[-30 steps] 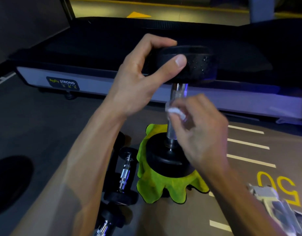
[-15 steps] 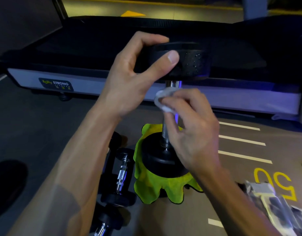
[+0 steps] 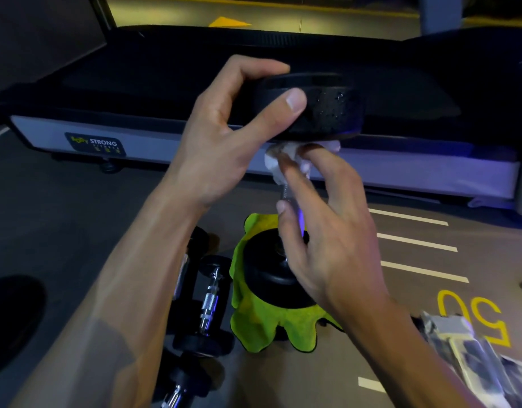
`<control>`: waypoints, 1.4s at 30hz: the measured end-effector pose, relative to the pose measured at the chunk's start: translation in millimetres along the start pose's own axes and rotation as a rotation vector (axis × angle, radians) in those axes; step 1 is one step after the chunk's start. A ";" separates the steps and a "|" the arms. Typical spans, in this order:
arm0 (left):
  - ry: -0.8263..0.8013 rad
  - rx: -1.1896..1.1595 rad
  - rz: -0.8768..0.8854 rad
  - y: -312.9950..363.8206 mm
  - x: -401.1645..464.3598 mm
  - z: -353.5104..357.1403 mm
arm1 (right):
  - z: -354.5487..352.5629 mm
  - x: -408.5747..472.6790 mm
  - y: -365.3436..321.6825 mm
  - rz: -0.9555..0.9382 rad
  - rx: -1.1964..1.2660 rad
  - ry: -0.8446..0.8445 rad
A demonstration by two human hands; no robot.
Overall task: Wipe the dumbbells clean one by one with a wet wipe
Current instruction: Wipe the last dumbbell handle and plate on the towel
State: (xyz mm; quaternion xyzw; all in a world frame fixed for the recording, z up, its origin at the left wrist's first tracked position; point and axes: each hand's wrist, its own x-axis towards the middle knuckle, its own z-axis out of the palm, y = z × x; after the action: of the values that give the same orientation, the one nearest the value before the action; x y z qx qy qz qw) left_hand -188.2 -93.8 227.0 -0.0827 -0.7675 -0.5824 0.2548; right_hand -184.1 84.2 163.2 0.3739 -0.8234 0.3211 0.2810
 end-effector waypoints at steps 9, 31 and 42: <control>0.034 -0.025 -0.036 -1.7 5.8 3.7 | 7.0 -8.7 3.2 0.026 0.036 -0.044; 0.038 -0.057 -0.068 -1.7 0.6 -1.7 | -0.7 -31.9 11.2 0.199 0.241 -0.036; 0.081 -0.114 -0.084 -3.1 -7.3 -10.7 | 1.3 -28.0 5.5 0.187 0.310 -0.021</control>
State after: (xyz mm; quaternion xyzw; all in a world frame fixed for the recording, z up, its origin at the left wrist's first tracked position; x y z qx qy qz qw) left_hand -180.2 -103.5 222.8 -0.0410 -0.7248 -0.6384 0.2559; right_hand -173.0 98.3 141.0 0.3380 -0.7982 0.4650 0.1802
